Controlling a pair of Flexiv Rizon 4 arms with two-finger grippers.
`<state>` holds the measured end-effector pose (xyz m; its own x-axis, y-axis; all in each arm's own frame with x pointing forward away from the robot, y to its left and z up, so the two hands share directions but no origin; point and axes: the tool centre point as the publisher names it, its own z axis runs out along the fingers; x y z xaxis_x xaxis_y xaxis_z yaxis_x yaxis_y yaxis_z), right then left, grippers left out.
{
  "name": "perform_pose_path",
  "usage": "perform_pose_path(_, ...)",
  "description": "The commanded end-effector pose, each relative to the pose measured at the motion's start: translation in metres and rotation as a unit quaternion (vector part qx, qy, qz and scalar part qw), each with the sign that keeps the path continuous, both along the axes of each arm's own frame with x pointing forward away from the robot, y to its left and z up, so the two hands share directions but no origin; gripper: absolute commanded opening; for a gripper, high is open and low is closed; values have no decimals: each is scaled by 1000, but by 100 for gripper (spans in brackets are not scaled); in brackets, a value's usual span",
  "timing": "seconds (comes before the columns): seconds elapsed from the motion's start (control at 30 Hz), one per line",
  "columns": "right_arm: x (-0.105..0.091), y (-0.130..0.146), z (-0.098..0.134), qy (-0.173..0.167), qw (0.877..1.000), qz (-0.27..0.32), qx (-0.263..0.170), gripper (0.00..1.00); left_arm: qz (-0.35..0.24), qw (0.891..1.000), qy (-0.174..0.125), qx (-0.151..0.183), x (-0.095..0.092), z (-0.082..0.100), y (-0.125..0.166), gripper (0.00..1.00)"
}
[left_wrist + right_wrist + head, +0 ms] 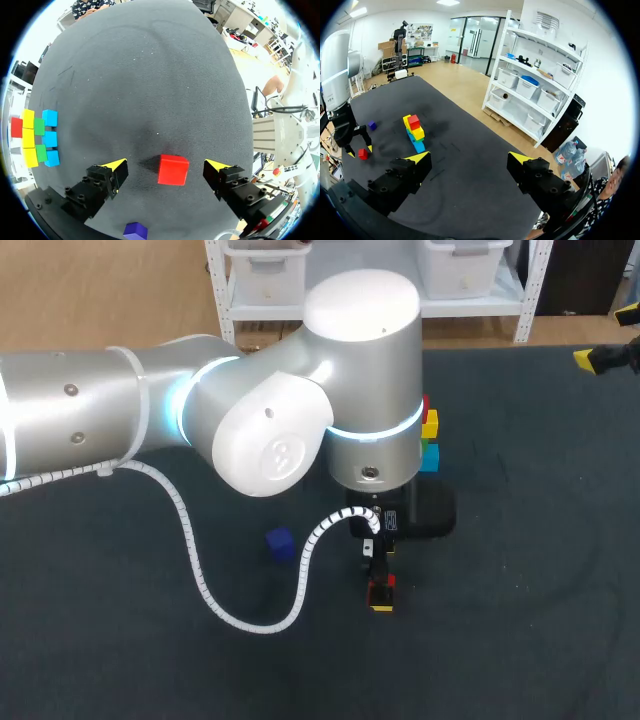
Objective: Place the blue cubes, place green cubes on the blue cubes, place the yellow cubes on the green cubes, then place the red cubes on the yellow cubes, and place purple cube on the red cubes.
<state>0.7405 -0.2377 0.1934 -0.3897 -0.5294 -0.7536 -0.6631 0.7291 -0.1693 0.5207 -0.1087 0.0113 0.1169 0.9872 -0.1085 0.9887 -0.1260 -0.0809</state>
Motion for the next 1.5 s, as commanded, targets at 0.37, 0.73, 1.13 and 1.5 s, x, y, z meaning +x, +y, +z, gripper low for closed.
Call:
perform_pose_path(0.37,0,-1,0,1,1000,1,1,100,22,998,-39,38,-5,-7,0,0)
perform_pose_path(0.73,0,-1,0,1,1000,1,1,100,37,996,-65,40,-2,19,8,0)
perform_pose_path(1.13,0,-1,0,1,1000,1,1,100,69,989,-112,62,19,94,44,0)
perform_pose_path(1.5,0,-1,0,1,1000,1,1,100,68,976,-194,66,58,156,51,0)
